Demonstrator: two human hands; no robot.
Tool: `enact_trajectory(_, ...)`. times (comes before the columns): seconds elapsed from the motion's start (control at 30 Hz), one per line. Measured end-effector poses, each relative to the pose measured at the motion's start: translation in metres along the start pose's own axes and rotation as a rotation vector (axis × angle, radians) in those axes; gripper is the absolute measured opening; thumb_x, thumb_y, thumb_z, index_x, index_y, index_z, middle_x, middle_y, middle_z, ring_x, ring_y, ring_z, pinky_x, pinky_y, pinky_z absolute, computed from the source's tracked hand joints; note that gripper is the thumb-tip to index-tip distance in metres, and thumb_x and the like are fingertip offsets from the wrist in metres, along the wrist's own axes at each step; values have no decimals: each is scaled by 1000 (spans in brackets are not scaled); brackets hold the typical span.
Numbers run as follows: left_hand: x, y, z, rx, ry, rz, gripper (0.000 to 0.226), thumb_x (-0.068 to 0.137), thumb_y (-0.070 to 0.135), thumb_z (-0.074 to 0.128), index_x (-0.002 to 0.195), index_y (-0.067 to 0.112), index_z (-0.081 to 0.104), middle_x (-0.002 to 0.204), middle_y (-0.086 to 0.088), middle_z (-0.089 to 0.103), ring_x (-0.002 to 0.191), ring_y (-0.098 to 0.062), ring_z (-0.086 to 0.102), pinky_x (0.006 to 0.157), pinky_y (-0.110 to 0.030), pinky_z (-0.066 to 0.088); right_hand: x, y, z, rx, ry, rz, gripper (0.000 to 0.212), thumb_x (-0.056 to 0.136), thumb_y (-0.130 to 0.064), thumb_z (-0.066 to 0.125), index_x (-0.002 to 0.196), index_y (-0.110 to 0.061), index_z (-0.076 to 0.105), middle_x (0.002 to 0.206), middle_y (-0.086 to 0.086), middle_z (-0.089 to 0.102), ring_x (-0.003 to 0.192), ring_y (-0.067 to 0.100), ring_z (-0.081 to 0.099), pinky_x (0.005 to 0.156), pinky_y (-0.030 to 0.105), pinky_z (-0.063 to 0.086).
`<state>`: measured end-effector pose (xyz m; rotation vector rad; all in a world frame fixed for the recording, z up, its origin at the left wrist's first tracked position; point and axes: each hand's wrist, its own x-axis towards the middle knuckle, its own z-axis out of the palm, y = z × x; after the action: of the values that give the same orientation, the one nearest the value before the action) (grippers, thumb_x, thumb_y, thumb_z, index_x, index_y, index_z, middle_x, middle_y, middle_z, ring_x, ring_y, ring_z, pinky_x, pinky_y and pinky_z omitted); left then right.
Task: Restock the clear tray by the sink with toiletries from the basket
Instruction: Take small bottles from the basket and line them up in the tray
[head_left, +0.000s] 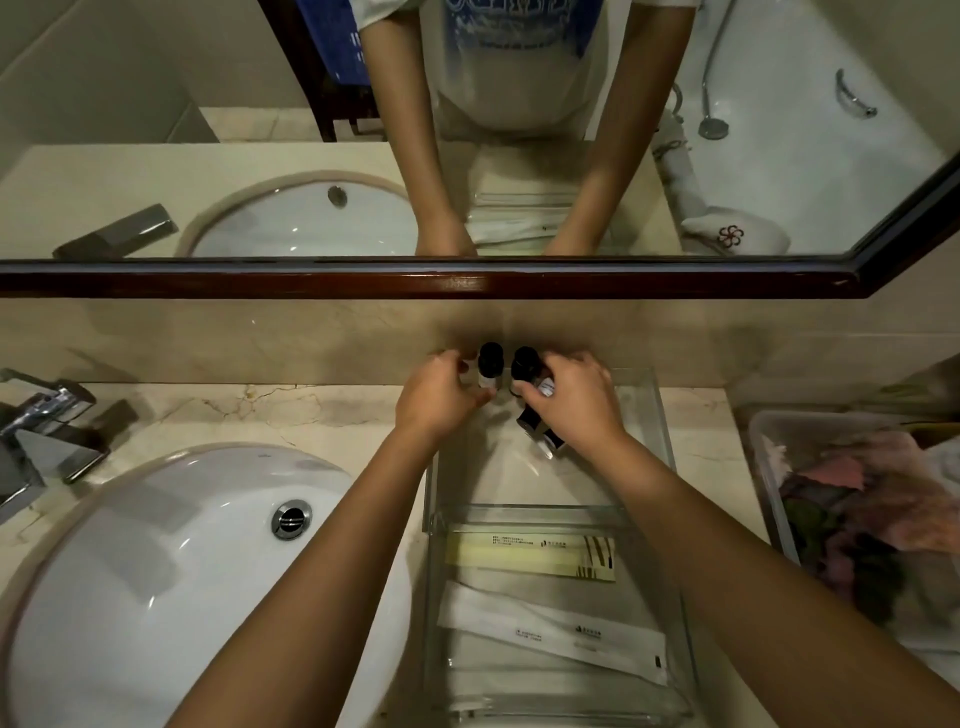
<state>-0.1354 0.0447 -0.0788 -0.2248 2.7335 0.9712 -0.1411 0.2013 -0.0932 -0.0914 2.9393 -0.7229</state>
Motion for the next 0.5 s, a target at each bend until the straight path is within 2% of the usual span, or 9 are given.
enact_trajectory(0.2, 5, -3, 17, -130, 9, 25, 47, 84, 31, 68, 125, 14, 54, 119, -6, 60, 105, -21, 58, 85, -32, 48, 0, 1, 8, 70, 50, 17, 37, 86, -43, 60, 112, -17, 63, 107, 6, 67, 115, 28, 47, 95, 35, 33)
enact_trajectory(0.3, 5, -8, 22, -113, 61, 52, 43, 85, 33, 66, 121, 13, 57, 116, -6, 62, 101, -21, 59, 81, -30, 48, 0, 2, 12, 88, 65, 23, 36, 86, -44, 61, 111, -19, 64, 107, 5, 67, 115, 27, 47, 95, 35, 33)
enact_trajectory(0.43, 3, -18, 25, -80, 111, 58, 38, 83, 39, 66, 112, 15, 61, 113, -4, 62, 99, -22, 58, 81, -37, 53, 0, 1, 14, 77, 79, 22, 39, 85, -47, 59, 115, -21, 63, 110, 3, 66, 118, 25, 45, 96, 34, 28)
enact_trajectory(0.5, 2, -20, 22, -54, 133, 67, 33, 84, 39, 65, 108, 16, 61, 110, -2, 62, 96, -21, 58, 78, -34, 52, -1, -2, 12, 58, 78, 20, 40, 86, -48, 58, 116, -21, 63, 112, 3, 66, 121, 24, 43, 98, 35, 24)
